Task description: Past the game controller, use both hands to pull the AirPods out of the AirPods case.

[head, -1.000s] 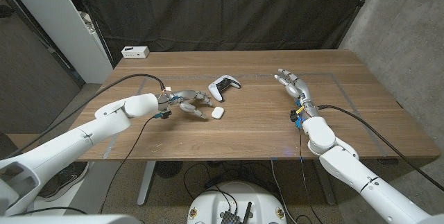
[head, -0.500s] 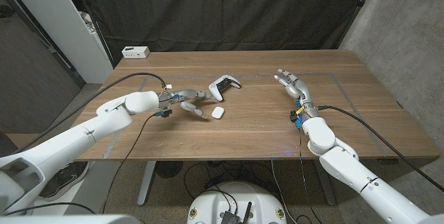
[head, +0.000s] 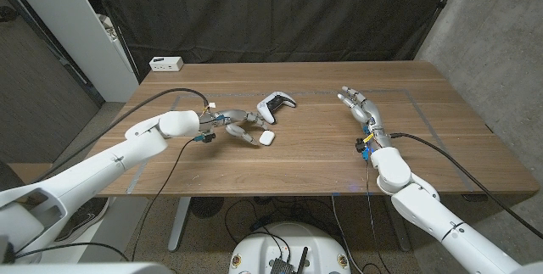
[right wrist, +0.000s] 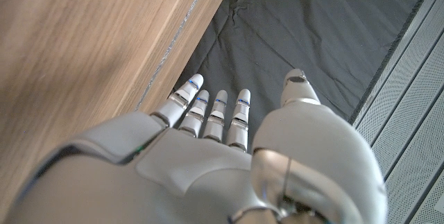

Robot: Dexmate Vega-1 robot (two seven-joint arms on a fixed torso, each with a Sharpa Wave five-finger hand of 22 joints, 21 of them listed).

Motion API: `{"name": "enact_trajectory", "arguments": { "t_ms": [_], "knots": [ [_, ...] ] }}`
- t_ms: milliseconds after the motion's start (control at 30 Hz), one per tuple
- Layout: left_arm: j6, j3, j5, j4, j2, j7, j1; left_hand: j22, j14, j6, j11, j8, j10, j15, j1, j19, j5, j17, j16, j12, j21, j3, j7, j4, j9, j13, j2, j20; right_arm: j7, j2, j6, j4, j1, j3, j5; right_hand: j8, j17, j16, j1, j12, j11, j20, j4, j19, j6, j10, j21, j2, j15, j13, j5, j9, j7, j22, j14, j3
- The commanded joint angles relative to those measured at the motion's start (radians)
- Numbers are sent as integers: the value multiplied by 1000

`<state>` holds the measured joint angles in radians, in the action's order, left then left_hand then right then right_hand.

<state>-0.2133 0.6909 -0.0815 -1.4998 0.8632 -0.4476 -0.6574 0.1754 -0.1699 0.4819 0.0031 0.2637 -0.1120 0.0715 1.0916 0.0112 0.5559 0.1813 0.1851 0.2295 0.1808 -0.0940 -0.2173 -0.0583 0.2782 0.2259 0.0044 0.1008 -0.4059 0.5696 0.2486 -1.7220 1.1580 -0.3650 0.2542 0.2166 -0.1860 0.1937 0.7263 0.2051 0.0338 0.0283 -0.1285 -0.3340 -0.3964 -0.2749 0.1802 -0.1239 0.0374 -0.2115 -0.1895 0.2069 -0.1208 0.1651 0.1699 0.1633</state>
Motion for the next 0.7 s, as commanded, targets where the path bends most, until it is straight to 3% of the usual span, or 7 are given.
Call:
{"name": "enact_trajectory", "arguments": {
  "t_ms": [33,167,267,300,433,600,700],
  "knots": [
    [31,18,-76,-31,-8,60,-13,7,-5,48,-7,22,5,-6,22,38,11,-1,6,8,23,-5,1,-6,7,4,8,4,-12,-6,26,1,22,10,-5,-2,0,4,6,4,-3,-3,0,4,-11,-10,5,-7,60,-5,-9,2,0,4,-1,6],
    [56,19,-119,-54,-2,101,-27,7,12,106,-11,44,22,-11,40,52,11,-2,8,16,27,-5,4,-8,15,3,30,1,-15,-9,29,-2,30,14,-2,-2,0,4,5,5,-3,-3,0,4,-11,-11,5,-7,60,-5,-9,2,0,4,0,6],
    [59,8,-127,-62,-1,143,-45,7,40,172,-29,71,51,-23,69,74,4,-3,12,27,33,0,14,-13,27,1,62,-7,-17,-13,32,-1,34,15,0,-2,0,4,5,5,-2,-3,0,4,-11,-13,6,-7,60,-5,-9,2,0,4,-1,6],
    [55,5,-129,-64,0,151,-48,7,57,220,-32,90,68,-32,82,85,-4,-4,13,33,35,0,29,-16,34,0,76,-12,-17,-14,31,-1,35,15,1,-2,0,4,5,6,-3,-3,0,4,-11,-14,6,-7,60,-5,-9,2,0,4,-1,6],
    [59,-14,-120,-80,6,182,-65,8,84,291,-51,119,100,-47,94,104,-18,-5,15,43,39,-5,39,-16,46,-1,92,-20,-4,-17,45,21,24,8,-1,-2,0,4,5,6,-3,-3,0,5,-11,-15,6,-7,60,-6,-9,2,-1,4,0,6],
    [64,-14,-107,-74,7,162,-61,8,84,257,-44,103,94,-49,81,102,-32,-4,9,39,36,-19,40,-7,49,-2,90,-21,6,-29,58,48,7,0,1,-2,0,5,5,5,-2,-3,0,5,-12,-14,6,-8,61,-6,-9,2,-2,4,0,6],
    [60,-10,-93,-66,8,136,-52,9,75,204,-37,68,82,-42,47,93,-47,-2,3,32,30,-51,33,11,41,-3,73,-16,12,-27,60,55,-1,-2,0,-2,0,5,5,6,-2,-3,0,6,-12,-14,6,-8,61,-6,-9,2,-2,4,0,6]
  ]
}}
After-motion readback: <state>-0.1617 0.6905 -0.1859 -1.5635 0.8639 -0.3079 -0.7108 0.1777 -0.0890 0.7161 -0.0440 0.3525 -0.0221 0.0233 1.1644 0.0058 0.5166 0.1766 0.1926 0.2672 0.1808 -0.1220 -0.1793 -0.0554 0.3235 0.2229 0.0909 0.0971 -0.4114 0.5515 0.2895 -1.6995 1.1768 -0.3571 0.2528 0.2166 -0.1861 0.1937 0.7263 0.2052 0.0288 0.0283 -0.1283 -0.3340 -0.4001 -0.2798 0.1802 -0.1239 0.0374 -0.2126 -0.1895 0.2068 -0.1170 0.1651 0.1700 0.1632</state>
